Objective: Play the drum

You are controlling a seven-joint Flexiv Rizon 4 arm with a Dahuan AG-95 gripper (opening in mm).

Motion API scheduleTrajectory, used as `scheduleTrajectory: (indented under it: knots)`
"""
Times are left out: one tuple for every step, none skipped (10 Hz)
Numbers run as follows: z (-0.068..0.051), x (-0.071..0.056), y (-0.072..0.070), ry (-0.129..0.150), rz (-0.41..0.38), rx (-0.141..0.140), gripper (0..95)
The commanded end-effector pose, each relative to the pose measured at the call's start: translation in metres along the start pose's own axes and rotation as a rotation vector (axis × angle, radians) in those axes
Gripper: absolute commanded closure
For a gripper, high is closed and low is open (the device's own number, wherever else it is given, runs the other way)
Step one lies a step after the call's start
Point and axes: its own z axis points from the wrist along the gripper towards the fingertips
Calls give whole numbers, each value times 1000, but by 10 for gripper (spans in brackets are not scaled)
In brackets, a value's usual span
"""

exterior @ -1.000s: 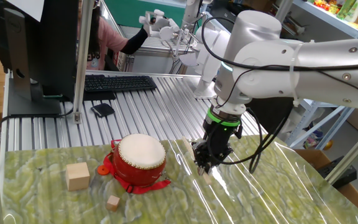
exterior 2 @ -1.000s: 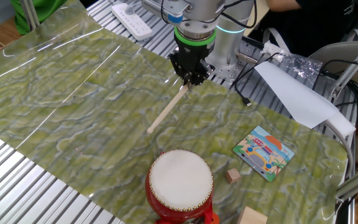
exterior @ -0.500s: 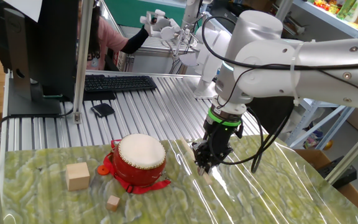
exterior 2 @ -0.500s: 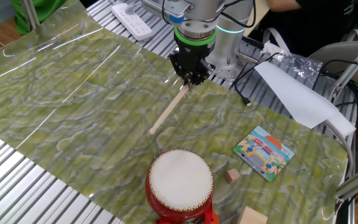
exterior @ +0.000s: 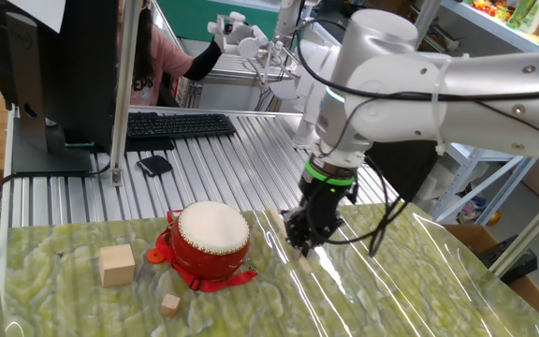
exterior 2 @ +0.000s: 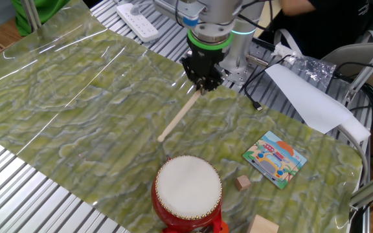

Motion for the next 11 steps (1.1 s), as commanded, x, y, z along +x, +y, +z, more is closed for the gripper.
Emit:
scheduleTrajectory:
  knots:
    - [-6, -1, 11, 2, 32, 0, 950]
    - [-9, 0, 17, 21, 38, -1, 950]
    - [-13, 0, 28, 31, 46, -6, 950]
    - [-16, 2, 37, 29, 60, -6, 950]
    - [-21, 8, 54, 28, 76, -7, 950]
    - [-24, 13, 66, 29, 79, -10, 950]
    - [-25, 17, 77, 29, 76, -20, 950]
    - [-25, 20, 89, 31, 87, -33, 950]
    - [-21, 22, 103, 35, 106, -32, 950]
    - [-14, 19, 112, 34, 112, -28, 950]
    - [-11, 18, 115, 50, 136, -19, 950]
